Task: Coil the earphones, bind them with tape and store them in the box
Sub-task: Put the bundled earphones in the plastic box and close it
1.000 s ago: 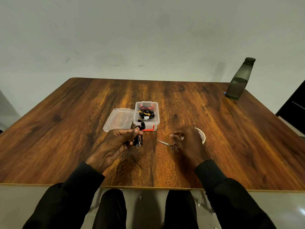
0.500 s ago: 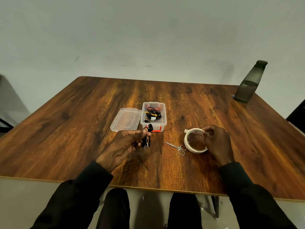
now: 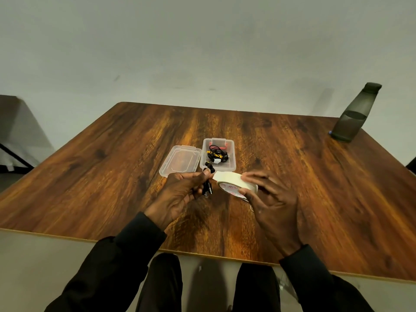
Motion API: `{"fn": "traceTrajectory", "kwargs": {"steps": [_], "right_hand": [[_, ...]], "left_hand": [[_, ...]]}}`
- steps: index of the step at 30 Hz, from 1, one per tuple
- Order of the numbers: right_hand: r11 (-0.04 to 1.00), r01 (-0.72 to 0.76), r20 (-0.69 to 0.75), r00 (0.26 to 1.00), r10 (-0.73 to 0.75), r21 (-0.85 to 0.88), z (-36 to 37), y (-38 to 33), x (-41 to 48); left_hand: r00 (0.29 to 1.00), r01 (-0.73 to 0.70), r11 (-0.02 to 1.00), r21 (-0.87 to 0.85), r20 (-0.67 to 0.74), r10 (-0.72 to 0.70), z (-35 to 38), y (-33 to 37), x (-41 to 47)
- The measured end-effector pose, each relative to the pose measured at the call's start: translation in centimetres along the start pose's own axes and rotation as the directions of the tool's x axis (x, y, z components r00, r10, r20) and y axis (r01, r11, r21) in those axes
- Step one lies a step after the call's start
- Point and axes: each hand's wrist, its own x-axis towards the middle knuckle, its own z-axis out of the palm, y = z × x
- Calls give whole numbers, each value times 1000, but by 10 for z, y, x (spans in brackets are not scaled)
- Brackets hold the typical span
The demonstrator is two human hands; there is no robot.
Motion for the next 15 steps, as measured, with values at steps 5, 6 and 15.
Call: {"fn": "traceTrajectory", "kwargs": {"steps": [5, 6, 15], "right_hand": [[999, 36, 9, 999, -36, -25, 6, -2, -3], [998, 41, 5, 999, -41, -36, 7, -3, -3], [989, 74, 12, 997, -73, -131, 9, -8, -7]], "left_hand": [[1000, 3, 1000, -6, -14, -3, 1, 0, -2], [1000, -2, 1000, -5, -13, 2, 1, 0, -2], [987, -136, 977, 164, -62, 148, 4, 1, -8]]}}
